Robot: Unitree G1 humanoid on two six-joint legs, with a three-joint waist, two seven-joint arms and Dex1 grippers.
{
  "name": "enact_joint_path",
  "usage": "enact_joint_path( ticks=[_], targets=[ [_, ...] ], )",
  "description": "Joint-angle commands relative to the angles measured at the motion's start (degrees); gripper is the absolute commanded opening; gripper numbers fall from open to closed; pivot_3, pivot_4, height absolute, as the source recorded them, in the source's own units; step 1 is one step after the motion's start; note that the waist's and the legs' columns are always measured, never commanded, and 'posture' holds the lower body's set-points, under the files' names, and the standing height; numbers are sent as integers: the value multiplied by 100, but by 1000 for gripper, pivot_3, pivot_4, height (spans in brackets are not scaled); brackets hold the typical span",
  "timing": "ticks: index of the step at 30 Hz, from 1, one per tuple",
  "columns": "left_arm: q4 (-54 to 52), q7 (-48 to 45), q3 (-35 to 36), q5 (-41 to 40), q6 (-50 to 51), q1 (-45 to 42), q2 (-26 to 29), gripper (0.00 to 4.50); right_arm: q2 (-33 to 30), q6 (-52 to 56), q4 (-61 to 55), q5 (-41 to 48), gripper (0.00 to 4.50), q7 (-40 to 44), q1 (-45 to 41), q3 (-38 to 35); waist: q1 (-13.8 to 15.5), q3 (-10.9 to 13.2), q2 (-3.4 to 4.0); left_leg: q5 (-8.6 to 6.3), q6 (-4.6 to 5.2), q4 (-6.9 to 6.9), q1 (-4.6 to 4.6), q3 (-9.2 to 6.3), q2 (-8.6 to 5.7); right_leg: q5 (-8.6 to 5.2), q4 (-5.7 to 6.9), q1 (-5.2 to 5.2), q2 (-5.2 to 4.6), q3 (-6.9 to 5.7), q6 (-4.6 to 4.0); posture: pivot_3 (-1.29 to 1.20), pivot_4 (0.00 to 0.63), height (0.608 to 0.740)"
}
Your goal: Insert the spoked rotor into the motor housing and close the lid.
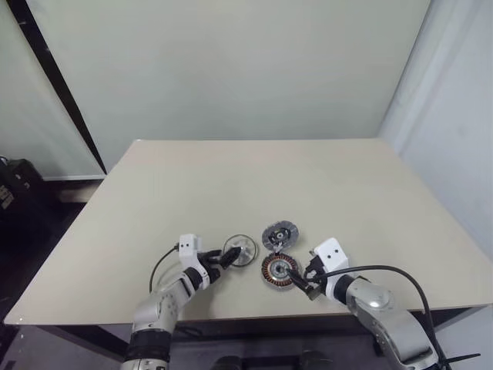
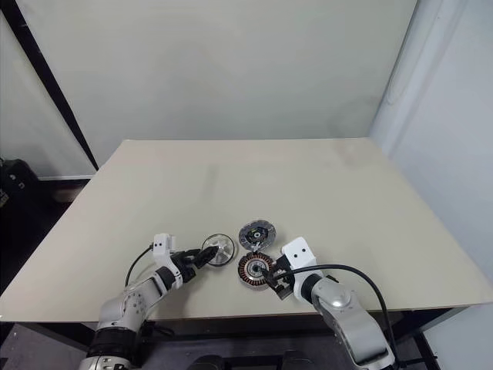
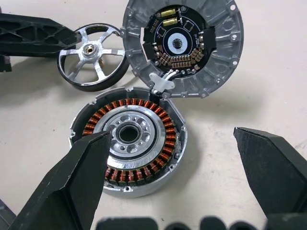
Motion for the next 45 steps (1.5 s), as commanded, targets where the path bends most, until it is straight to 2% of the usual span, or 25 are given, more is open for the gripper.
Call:
enact_joint_path(
  ticks=[1,5,8,13,17,18,20,24,25,30,36,41,45],
  targets=[
    [-214,-26,-12,-145,246,48,-49,4500,-18,-67,-100,24,4464,-8,-108,-92,2,0,0,0,0,0,0,0,0,0,0,0,0,0,0,0,0,740],
    [-253,8,6,-147,269,82,-101,4500,-25,-69,-74,27,4464,-2,-132,-114,3,0,0,0,0,0,0,0,0,0,0,0,0,0,0,0,0,740],
    [-225,38,45,-115,133,97,-153,3895,-26,-69,-58,30,4500,-7,-139,-137,2,0,0,0,0,0,1,0,0,0,0,0,0,0,0,0,0,740],
    [-192,-67,-7,-56,28,122,-144,2233,-22,-71,-62,24,4500,-17,-122,-141,1,0,-1,0,0,0,-2,-1,0,0,0,-1,0,0,0,0,0,740],
    [-163,-204,-46,-55,-18,114,-149,2233,-22,-66,-56,22,4500,-16,-141,-146,0,0,-1,0,0,0,-2,-1,0,0,1,-2,0,0,0,0,0,740],
    [-153,-141,-16,-36,-66,118,-181,2082,-19,-66,-60,21,4500,-20,-144,-148,0,0,-1,0,0,0,-2,-1,0,0,0,-2,0,0,0,0,0,740],
    [-121,-91,24,-10,-196,117,-226,1635,-18,-71,-59,18,4500,-24,-153,-151,1,0,-1,0,0,0,-2,-1,0,0,0,-2,0,0,0,0,0,740],
    [-51,-33,76,-16,-283,91,-259,284,-22,-78,-43,16,4500,-22,-170,-157,1,0,-1,0,0,0,-2,-1,0,0,0,-2,0,0,0,0,0,740],
    [-33,-33,79,-27,-281,79,-260,163,-24,-76,-41,18,4500,-20,-173,-158,0,0,-1,0,0,0,-2,-1,0,0,0,-1,0,0,0,0,0,740],
    [22,0,104,-42,-277,37,-269,163,-23,-76,-39,20,4500,-17,-179,-158,0,0,-1,0,0,0,-2,-1,0,0,0,-3,0,-1,0,0,0,740],
    [-337,-11,297,-418,133,112,-226,163,-29,-90,-28,13,4500,-14,-162,-148,-2,1,-2,0,0,0,-2,-1,0,0,0,-2,0,-1,0,0,0,740],
    [-1076,32,598,-1041,1054,360,16,163,-61,-115,-15,21,4500,-4,-124,-193,-4,1,-2,0,0,-2,-10,-1,3,0,2,-5,1,0,0,0,0,740],
    [-1804,249,931,-1970,2220,510,185,163,-118,-134,1,38,4500,4,-107,-283,-2,2,-3,0,0,-3,-9,-2,4,0,0,-7,1,0,0,0,0,740]
  ],
)
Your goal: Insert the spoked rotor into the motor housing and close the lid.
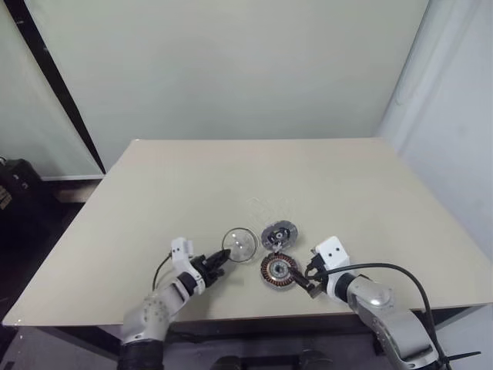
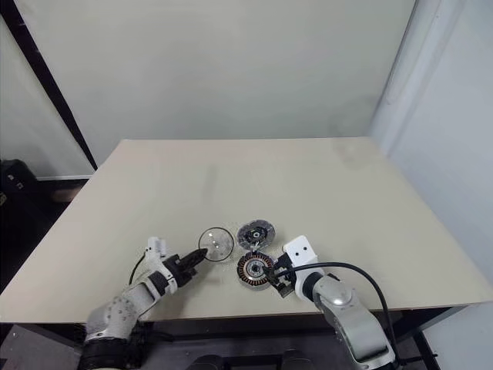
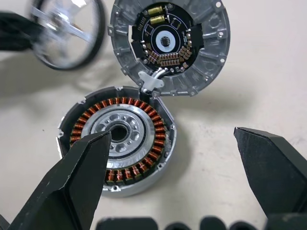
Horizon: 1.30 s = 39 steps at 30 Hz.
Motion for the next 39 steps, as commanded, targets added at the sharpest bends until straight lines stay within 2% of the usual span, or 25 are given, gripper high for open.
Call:
enact_joint_path(
  ticks=[1,5,10,16,21,28,39],
  targets=[
    [-780,262,333,-972,1014,42,64,163,-66,-125,-82,38,4500,5,-44,-205,2,0,-1,0,0,0,2,-1,0,0,-1,0,-1,0,0,0,0,740],
    [-1281,644,404,-1564,1756,190,33,163,-104,-154,-52,37,4500,19,-34,-258,2,1,-2,-1,-1,1,5,-1,-2,0,-3,2,-5,1,0,0,0,740],
    [-1685,1211,317,-1985,2077,329,-305,163,-90,-174,-78,29,4500,-22,7,-275,1,1,-3,-1,-1,1,10,-1,-1,0,0,3,-3,0,0,0,0,740],
    [-1721,1539,-47,-1828,1991,350,-547,163,-85,-146,-179,14,4500,-88,126,-296,2,2,-3,-1,-2,1,10,-1,-4,0,-1,4,-1,1,0,0,0,740],
    [-1563,1570,-577,-1311,1774,353,-559,163,-330,-17,-409,-20,4500,-15,341,-303,5,2,-3,-1,-3,2,9,0,-6,0,-3,4,-1,4,0,0,0,740],
    [-1389,1647,-721,-1086,1669,168,-653,163,-524,52,-604,10,4500,-18,612,-372,1,3,-4,-12,-21,2,8,-1,-5,-1,-3,1,-2,4,0,0,0,740],
    [-1156,1630,-940,-746,1566,-19,-673,163,-419,66,-610,18,4500,-124,625,-362,2,3,-5,-11,-19,3,7,-1,-6,-1,-4,1,-2,3,0,0,0,740]
  ],
)
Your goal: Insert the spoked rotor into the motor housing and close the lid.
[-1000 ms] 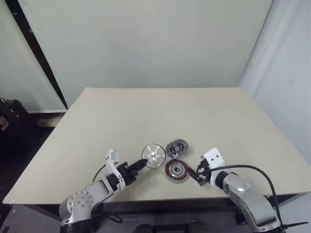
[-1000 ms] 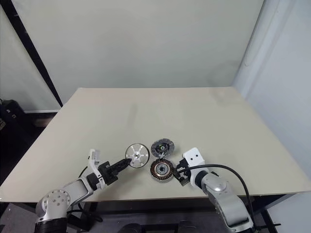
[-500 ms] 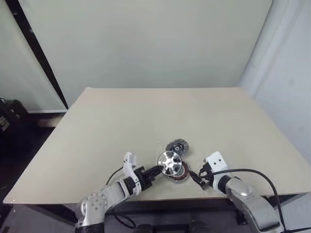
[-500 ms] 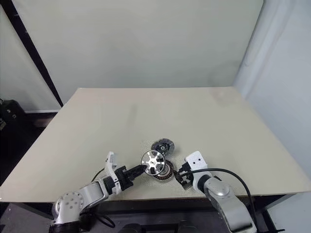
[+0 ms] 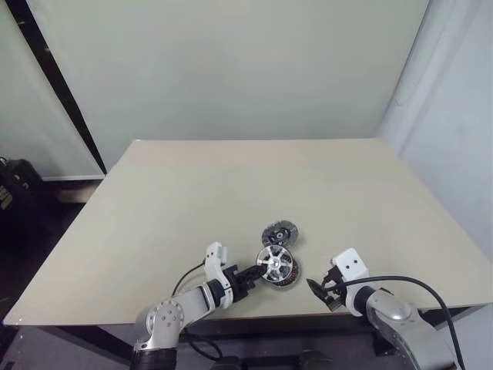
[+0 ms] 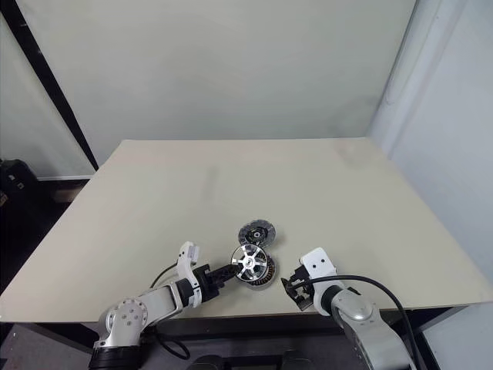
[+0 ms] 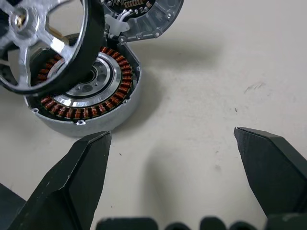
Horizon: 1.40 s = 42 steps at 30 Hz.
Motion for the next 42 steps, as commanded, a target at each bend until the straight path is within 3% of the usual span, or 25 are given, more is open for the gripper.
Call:
enact_joint_path(
  ticks=[1,14,27,38,42],
  targets=[
    [-22,-80,-82,34,-87,-172,-62,163,30,-32,-256,18,4500,-47,-46,-81,1,0,0,0,1,0,0,0,0,0,0,0,0,0,0,0,0,740],
    [211,-141,-217,378,-142,-359,-80,163,80,-36,-307,19,4500,-102,48,-95,0,0,0,1,1,0,0,-1,-1,0,0,1,0,0,0,0,0,740],
    [-71,-258,-88,234,38,-432,94,4351,128,-74,-245,13,4500,-123,48,-84,-1,0,0,-2,-4,0,11,-2,0,0,0,4,0,1,0,0,0,740],
    [-683,-1007,-32,-125,299,-571,918,4431,203,-139,-94,27,4500,-131,-57,-85,0,2,-1,-2,-2,-2,1,-4,-2,0,0,-4,0,0,0,0,0,740],
    [-604,-1358,89,87,-200,-570,1327,4431,412,-129,-261,248,4500,-216,-90,-458,-1,2,1,-3,-4,-2,4,-3,0,0,0,-4,0,0,0,0,0,740]
  ],
)
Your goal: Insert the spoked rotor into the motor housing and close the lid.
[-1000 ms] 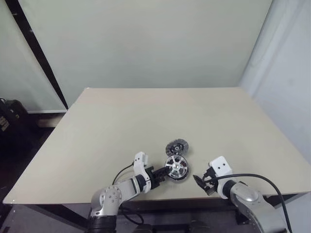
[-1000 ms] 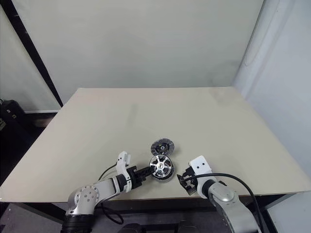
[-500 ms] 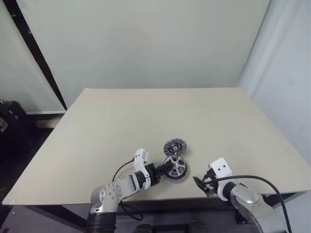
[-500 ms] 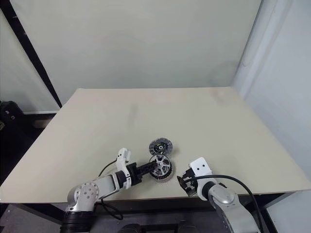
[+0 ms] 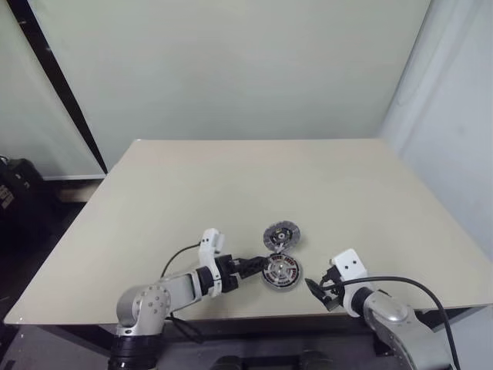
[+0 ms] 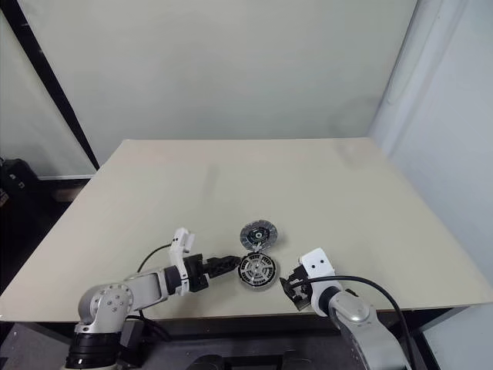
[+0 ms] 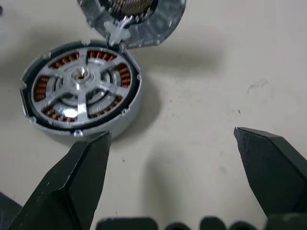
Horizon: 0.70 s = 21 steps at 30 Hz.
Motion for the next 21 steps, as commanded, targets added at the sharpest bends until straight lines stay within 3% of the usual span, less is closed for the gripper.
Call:
enact_joint_path(
  ticks=[1,6,10,15,16,21],
  targets=[
    [-119,-304,229,101,-483,-96,266,4431,199,-109,-334,293,4500,-87,-109,-443,-1,1,1,0,0,0,0,0,0,0,0,-1,0,1,0,0,0,740],
    [129,-726,75,1019,-1818,108,759,4500,667,161,-760,993,3321,56,-260,-536,-2,2,4,0,0,-12,0,5,6,0,1,-5,1,1,0,0,0,740],
    [347,-1030,-197,1771,-2864,247,976,4500,625,-39,-216,480,1924,-41,-602,164,1,3,3,1,1,-21,1,6,4,0,-2,-9,-1,1,-1,0,0,740],
    [384,-959,-141,1791,-2990,257,765,4500,678,-546,861,16,215,-81,-988,670,4,3,1,1,1,-17,-7,5,-4,0,-5,-10,-11,1,-1,0,0,740],
    [365,-957,-153,1804,-2986,263,737,4500,695,-633,1055,-27,36,-57,-1039,728,1,3,1,1,2,-17,-7,6,-4,0,-5,-10,-11,2,-1,0,0,740],
    [323,-954,-239,1874,-3000,299,634,4500,694,-943,1925,-214,36,42,-1143,938,-1,3,1,12,21,-21,-11,5,-2,0,-3,-7,-4,1,-1,0,0,740]
  ],
)
